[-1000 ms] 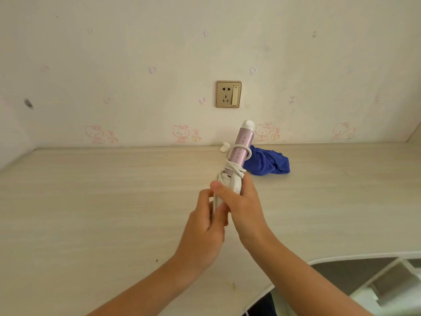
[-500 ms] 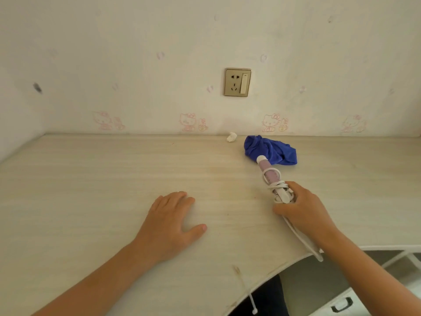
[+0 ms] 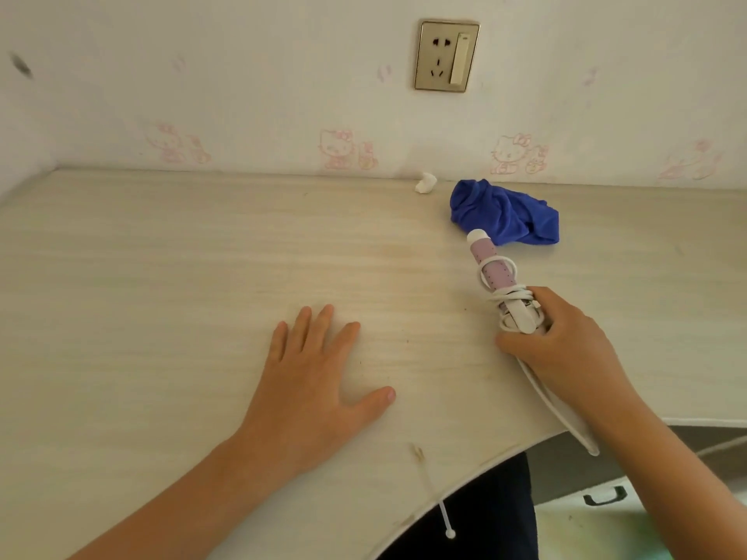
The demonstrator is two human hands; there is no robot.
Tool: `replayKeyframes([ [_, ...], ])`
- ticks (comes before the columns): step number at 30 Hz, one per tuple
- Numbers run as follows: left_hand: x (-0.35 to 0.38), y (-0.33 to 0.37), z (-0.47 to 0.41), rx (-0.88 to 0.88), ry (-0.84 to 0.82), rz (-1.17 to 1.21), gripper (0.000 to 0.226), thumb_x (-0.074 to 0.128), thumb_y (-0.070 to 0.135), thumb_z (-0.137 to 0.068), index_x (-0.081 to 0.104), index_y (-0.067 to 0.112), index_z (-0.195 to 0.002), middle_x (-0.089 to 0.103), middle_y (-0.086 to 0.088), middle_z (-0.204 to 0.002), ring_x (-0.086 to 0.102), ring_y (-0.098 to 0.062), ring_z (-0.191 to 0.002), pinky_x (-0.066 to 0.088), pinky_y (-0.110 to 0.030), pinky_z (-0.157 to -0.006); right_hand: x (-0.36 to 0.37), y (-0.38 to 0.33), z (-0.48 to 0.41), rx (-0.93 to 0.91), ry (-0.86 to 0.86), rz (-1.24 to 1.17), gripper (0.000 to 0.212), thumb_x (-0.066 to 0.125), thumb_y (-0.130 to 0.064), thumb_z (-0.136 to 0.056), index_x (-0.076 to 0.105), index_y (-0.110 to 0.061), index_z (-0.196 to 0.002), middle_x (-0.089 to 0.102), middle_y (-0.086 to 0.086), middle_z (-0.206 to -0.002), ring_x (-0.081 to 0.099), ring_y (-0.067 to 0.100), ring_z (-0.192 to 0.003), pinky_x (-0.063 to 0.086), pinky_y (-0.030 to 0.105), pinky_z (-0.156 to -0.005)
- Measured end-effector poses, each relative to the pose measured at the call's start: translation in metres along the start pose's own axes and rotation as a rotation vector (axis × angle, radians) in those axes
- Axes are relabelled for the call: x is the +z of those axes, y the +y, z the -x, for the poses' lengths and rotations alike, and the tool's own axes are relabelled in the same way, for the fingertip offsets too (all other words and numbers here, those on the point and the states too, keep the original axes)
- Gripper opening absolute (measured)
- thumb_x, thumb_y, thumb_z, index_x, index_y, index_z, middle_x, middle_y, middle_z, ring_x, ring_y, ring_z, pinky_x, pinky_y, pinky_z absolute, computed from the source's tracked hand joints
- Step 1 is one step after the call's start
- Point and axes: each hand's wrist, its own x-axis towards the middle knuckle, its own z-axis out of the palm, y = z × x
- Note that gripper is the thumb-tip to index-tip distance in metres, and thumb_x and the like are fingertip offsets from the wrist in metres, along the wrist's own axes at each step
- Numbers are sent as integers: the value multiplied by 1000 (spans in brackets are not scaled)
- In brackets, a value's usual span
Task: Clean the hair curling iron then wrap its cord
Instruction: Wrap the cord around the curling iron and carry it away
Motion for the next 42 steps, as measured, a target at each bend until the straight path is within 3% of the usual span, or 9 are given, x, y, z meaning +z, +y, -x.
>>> replayKeyframes([
  [7, 2, 1, 2, 1, -31, -18, 99, 23, 93, -82, 30, 30, -158, 15, -7, -172, 3, -26, -159, 8, -54, -126, 0, 22, -3, -108, -21, -123, 43, 74, -38, -76, 64, -45, -117, 69, -16, -86, 61, 2, -68, 47, 32, -59],
  [14, -2, 5, -2, -37, -63, 39, 102, 36, 92, -79, 37, 23, -155, 20, -11, -169, 9, -32, -158, 4, -53, -126, 4, 34, -16, 56, -57, -223, 43, 81, -52, -77, 63, -49, -115, 70, -9, -98, 69, 35, -94, 59, 64, -80],
  [18, -8, 8, -3, -55, -60, 76, 101, 46, 87, -80, 39, 20, -155, 21, -13, -169, 10, -33, -158, 6, -55, -126, -7, 22, -14, 87, -114, -228, 46, 76, -30, -80, 61, -50, -119, 69, -15, -95, 70, 17, -86, 62, 45, -76],
  [22, -12, 13, 5, -73, -92, 134, 98, 50, 81, -84, 36, 17, -157, 17, -13, -170, 8, -30, -158, 5, -54, -126, -15, 7, -11, 130, -151, -277, 52, 75, -15, -75, 64, -37, -121, 66, -18, -90, 59, 2, -75, 49, 19, -67],
  [25, -17, 20, 7, -119, -134, 204, 97, 57, 77, -83, 33, 19, -158, 15, -10, -171, 4, -27, -159, 3, -52, -127, -25, -1, -14, 188, -235, -283, 51, 76, -20, -74, 64, -37, -122, 69, -12, -90, 63, 16, -78, 53, 31, -68],
  [29, -35, 30, -3, -196, -261, 206, 99, 62, 71, -79, 31, 19, -157, 13, -12, -171, 4, -30, -158, 5, -55, -126, -40, -6, -18, 245, -320, -273, 48, 76, -26, -75, 63, -36, -120, 68, -16, -86, 58, 1, -70, 48, 18, -60],
  [34, -98, 58, -10, -322, -399, 363, 85, 74, 54, -86, 36, 23, -155, 28, -2, -166, 28, -22, -152, 31, -49, -119, -99, -20, -5, 409, -385, -241, 48, 78, -25, -72, 66, -35, -117, 69, -13, -81, 59, 4, -65, 43, 22, -56],
  [37, -155, 95, -3, -266, -414, 381, 71, 70, 54, -89, 45, 28, -149, 47, 6, -153, 46, -18, -139, 41, -43, -111, -151, -29, 17, 462, -376, -245, 43, 79, -26, -73, 65, -38, -111, 70, -12, -79, 61, 6, -64, 46, 26, -57],
  [42, -248, 158, 16, -172, -400, 415, 70, 56, 70, -83, 50, 34, -143, 55, 17, -143, 50, -7, -131, 42, -36, -108, -236, -43, 67, 480, -354, -288, 40, 80, -32, -74, 59, -55, -99, 67, -26, -84, 63, -4, -67, 45, 24, -58],
])
